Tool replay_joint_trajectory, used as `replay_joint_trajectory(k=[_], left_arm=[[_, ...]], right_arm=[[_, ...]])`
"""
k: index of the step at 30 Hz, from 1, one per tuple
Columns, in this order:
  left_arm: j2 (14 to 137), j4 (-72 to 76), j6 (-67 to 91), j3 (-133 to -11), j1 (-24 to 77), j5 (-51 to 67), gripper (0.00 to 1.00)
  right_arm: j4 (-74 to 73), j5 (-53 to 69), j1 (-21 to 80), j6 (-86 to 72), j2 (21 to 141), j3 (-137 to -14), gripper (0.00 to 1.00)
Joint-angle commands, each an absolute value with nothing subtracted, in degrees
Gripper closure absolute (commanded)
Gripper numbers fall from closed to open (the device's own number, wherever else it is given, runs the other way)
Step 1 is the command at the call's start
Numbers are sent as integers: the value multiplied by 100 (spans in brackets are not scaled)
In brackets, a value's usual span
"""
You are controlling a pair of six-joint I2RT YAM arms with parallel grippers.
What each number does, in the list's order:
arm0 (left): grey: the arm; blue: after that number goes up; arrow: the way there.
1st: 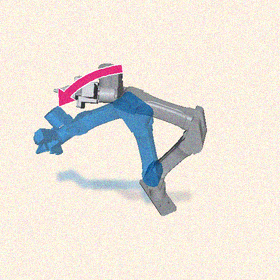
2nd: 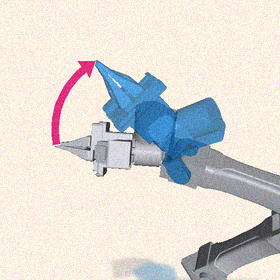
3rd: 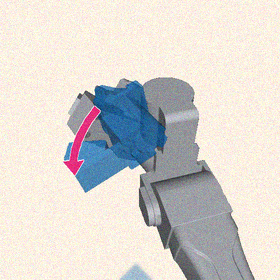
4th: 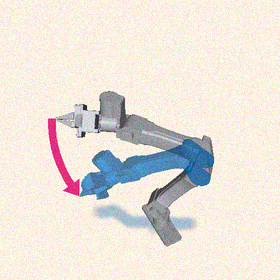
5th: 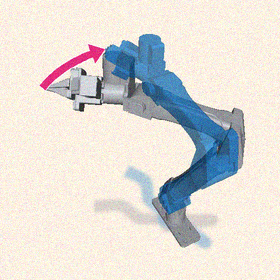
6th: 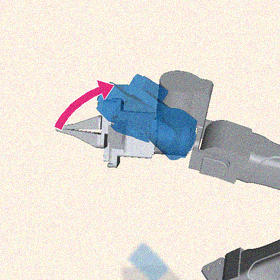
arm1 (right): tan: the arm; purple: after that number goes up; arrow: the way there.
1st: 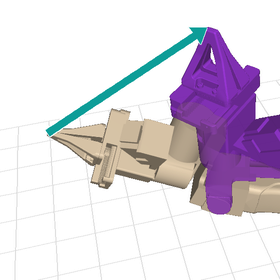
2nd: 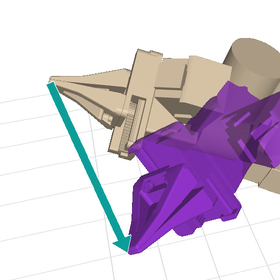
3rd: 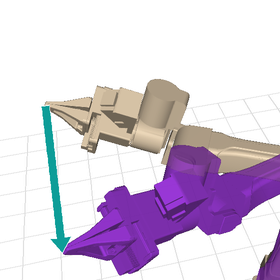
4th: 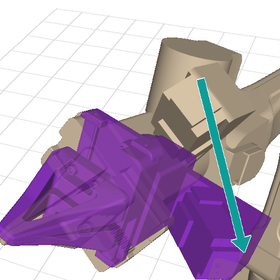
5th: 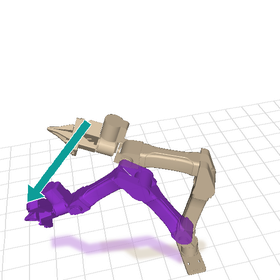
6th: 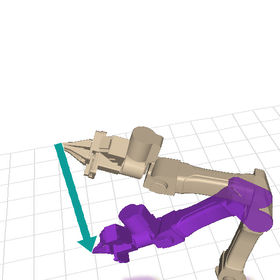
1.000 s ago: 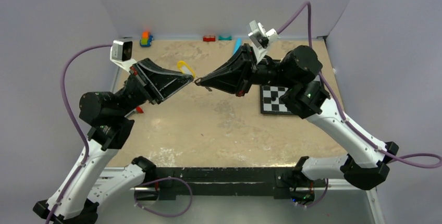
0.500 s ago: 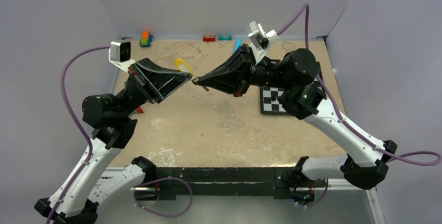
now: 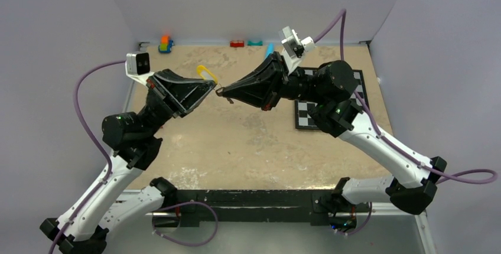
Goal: Remove the keys from the keyring
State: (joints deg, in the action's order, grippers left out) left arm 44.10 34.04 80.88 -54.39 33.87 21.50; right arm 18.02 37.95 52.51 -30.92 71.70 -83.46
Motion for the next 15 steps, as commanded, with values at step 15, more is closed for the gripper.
replay_joint_trajectory(k=[15], left_arm=[[4258, 4146, 8165, -5216, 3746, 847, 100]], right_arm=[[2291, 3739, 5344, -3274, 7182, -8168, 100]])
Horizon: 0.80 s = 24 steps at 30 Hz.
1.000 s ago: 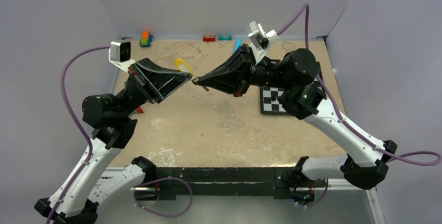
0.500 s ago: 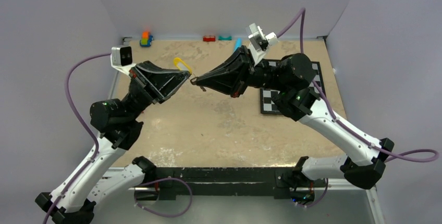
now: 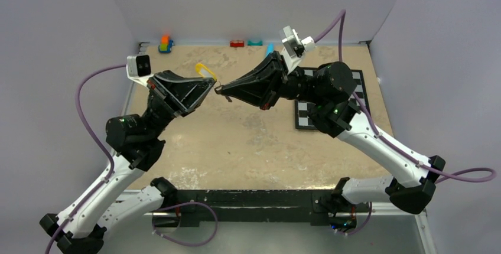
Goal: Remove the keys from the keyring
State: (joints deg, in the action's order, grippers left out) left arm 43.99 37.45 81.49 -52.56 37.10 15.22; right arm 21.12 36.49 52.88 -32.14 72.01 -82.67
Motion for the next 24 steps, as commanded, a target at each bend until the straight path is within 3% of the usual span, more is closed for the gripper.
replay_joint_trajectory(k=[1, 12, 13, 18, 24], left_arm=[[4234, 4136, 8151, -5212, 3751, 810, 100], [4347, 4252, 7979, -5311, 3938, 673, 100], [4343, 4193, 7965, -5323, 3940, 696, 100], [4245, 3963, 7805, -5310, 3949, 747, 100], [4259, 3964, 7799, -5291, 3957, 787, 100]], right_arm=[[2300, 3724, 5342, -3277, 7179, -8156, 100], [2567, 3649, 5369, -3474, 7174, -7940, 100], [2468, 3605, 5369, -3428, 7160, -7958, 98], [2035, 3376, 5370, -3157, 7055, -8101, 69], [1893, 3304, 5370, -3067, 7072, -8309, 62]])
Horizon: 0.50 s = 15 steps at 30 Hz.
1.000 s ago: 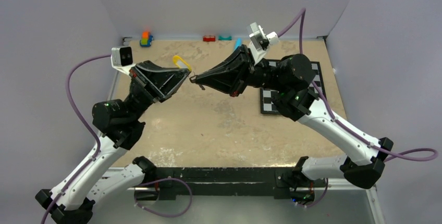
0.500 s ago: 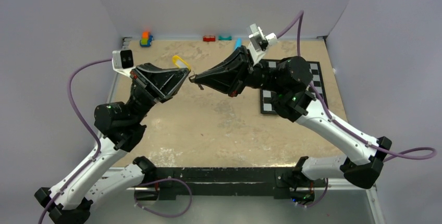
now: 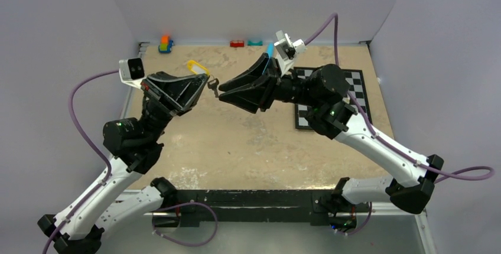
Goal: Remove the keys from the keyring
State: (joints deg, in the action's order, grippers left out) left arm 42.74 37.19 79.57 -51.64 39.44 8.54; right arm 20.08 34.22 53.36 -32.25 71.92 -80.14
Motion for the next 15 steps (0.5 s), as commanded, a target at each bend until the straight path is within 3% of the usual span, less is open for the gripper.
replay_joint_trajectory(k=[1, 7, 11, 15], left_arm=[[4268, 3972, 7804, -5295, 3970, 798, 100], [4280, 3945, 7789, -5307, 3971, 875, 100], [4284, 3946, 7772, -5309, 3968, 892, 100], [4399, 4122, 7831, -5350, 3976, 940, 100]], right_arm=[[1842, 3292, 5371, -3041, 7106, -8381, 60], [1671, 3164, 5366, -2945, 7213, -8770, 38], [1646, 3330, 5370, -2988, 7327, -8996, 38], [1651, 3357, 5370, -3029, 7407, -9028, 43]])
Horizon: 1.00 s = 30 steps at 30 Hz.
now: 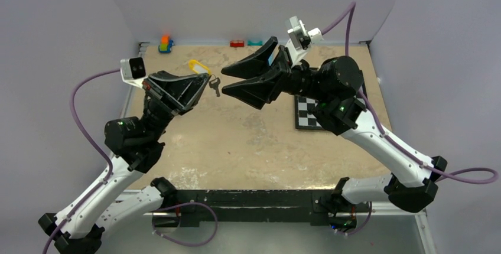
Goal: Remove the keys from the keyring
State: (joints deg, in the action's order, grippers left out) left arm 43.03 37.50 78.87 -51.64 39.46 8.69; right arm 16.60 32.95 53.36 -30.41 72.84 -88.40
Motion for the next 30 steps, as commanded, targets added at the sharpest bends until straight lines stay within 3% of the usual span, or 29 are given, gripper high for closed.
replay_joint_trajectory(k=[1, 9, 13, 15, 24, 30], left_arm=[[4410, 4141, 7838, -5360, 3975, 944, 100], [4454, 4229, 7840, -5357, 3992, 968, 100], [4443, 4253, 7830, -5328, 3990, 954, 100], [4442, 4252, 7838, -5318, 3993, 949, 100], [4389, 4173, 7750, -5317, 3996, 899, 100], [4421, 4219, 7776, -5334, 3997, 905, 100]], right_arm=[[1677, 3367, 5368, -3051, 7431, -9034, 45], [1758, 3419, 5370, -3146, 7630, -9187, 57], [1751, 3398, 5370, -3154, 7646, -9194, 75], [1749, 3363, 5363, -3155, 7624, -9170, 78], [1862, 3331, 5365, -3137, 7379, -8899, 66], [1915, 3284, 5368, -3145, 7376, -8867, 67]])
